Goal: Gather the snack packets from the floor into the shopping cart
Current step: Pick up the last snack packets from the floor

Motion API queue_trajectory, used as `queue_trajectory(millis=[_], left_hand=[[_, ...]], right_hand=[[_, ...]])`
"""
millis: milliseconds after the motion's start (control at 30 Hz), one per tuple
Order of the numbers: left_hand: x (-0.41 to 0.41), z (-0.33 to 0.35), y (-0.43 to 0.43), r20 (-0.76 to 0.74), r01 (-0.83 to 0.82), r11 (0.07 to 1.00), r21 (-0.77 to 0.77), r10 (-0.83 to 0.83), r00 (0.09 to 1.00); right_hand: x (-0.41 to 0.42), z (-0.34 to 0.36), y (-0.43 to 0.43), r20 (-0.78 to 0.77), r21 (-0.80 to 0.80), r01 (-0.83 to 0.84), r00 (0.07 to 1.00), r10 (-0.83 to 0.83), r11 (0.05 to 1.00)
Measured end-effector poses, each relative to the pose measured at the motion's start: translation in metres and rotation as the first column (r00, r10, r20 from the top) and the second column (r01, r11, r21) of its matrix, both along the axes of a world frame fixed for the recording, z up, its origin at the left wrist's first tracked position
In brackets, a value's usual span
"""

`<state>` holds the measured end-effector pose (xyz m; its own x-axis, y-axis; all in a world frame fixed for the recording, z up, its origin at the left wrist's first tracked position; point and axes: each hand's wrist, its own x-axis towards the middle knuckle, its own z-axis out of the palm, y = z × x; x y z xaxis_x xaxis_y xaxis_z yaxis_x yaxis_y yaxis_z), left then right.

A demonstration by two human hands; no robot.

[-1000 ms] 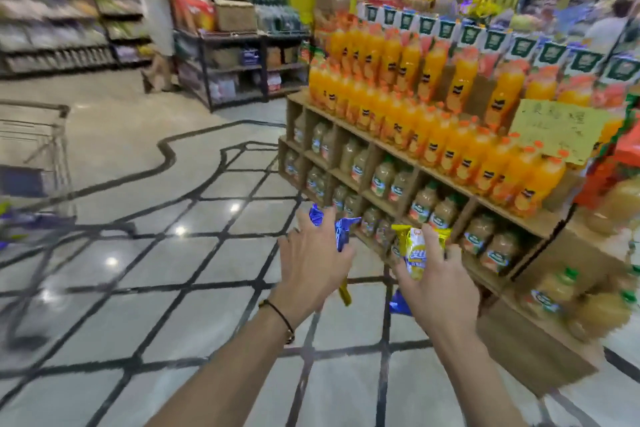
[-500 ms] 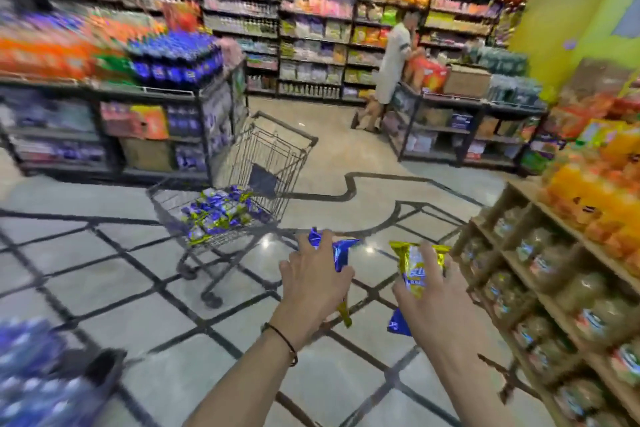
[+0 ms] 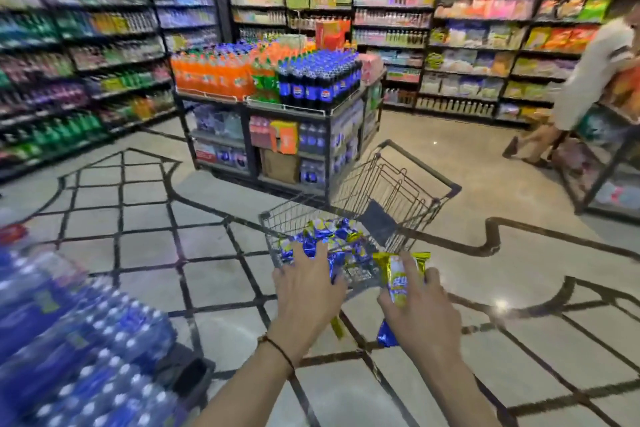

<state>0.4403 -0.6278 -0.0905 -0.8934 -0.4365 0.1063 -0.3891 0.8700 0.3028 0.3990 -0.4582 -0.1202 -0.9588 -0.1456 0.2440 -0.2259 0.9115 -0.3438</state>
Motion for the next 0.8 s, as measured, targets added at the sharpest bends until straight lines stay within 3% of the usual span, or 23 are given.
queue_trajectory(millis=[267,500,800], left_hand=[[-0.12,-0.033,-0.116,0.035,-0.176,0.983,0.051,0.175,0.984],[-0.235,-0.095,-0.211,0.168,-0.221,0.954,0.201,0.189,0.968],[-0.362,-0.13,-0.292,0.274,-0.215,0.925,0.314,0.129,0.953]], right_hand=[[-0.146,-0.027,-0.12,0.028,0.025,-0.197,0.98,0.196,0.98],[-0.264,-0.062,-0.228,0.183,0.169,-0.249,0.959,0.218,0.954],[-0.399,-0.093,-0.311,0.331,0.202,-0.238,0.929,0.162,0.95]])
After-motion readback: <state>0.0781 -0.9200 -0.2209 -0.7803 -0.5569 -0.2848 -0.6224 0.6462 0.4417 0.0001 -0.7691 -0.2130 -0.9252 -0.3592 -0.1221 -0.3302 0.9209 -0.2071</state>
